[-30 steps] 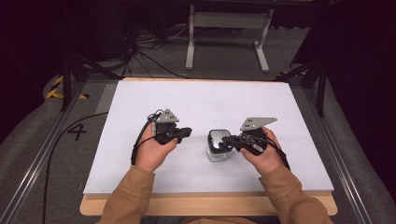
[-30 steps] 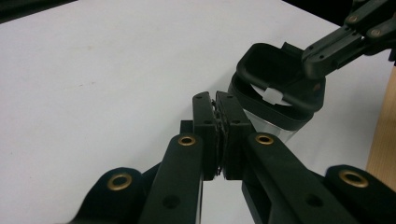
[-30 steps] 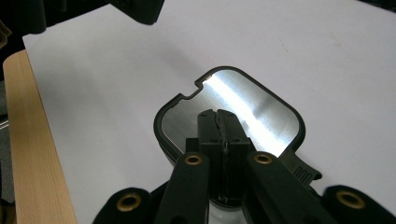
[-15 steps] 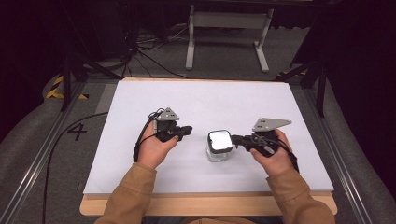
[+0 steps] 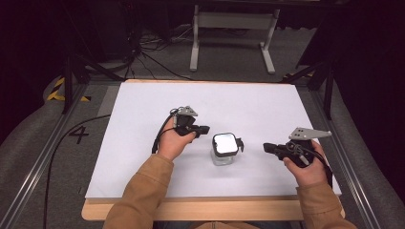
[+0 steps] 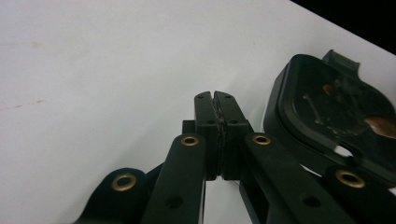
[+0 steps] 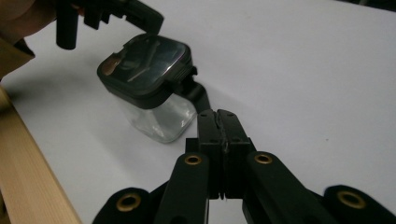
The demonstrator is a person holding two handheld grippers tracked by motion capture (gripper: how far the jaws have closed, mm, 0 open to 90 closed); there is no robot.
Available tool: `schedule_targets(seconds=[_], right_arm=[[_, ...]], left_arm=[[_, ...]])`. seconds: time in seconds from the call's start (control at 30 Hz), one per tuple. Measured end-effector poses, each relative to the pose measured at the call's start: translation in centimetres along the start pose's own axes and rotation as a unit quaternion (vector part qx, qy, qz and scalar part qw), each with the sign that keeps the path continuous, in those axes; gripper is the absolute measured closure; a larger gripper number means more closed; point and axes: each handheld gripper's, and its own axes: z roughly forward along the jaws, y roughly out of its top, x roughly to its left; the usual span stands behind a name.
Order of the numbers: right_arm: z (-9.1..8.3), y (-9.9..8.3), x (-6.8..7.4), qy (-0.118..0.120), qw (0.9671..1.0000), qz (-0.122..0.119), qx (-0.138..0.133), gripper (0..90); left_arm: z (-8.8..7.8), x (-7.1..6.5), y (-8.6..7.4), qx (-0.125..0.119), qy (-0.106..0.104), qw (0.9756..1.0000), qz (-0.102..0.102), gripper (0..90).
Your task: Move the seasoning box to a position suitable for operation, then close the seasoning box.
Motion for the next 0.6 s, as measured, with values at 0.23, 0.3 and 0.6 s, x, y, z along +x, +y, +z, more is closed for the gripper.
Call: schedule_targets(seconds=[0.23, 0.3, 0.6], right_arm=[[1.5, -0.3, 1.7, 0.02, 0.9993, -0.022, 0.024, 89.9], [1.6, -0.4, 2.0, 0.024, 0.999, -0.026, 0.026, 89.9], [1.0, -0.6, 2.0, 0.028, 0.9991, -0.024, 0.022, 89.8]], left_arm=[[2.6, 0.2, -0.4, 0.035, -0.015, 0.9988, 0.031, 89.4], [3.1, 0.2, -0.4, 0.033, -0.017, 0.9988, 0.031, 89.5], [3.9, -0.3, -0.4, 0.039, -0.044, 0.9974, 0.041, 89.9]])
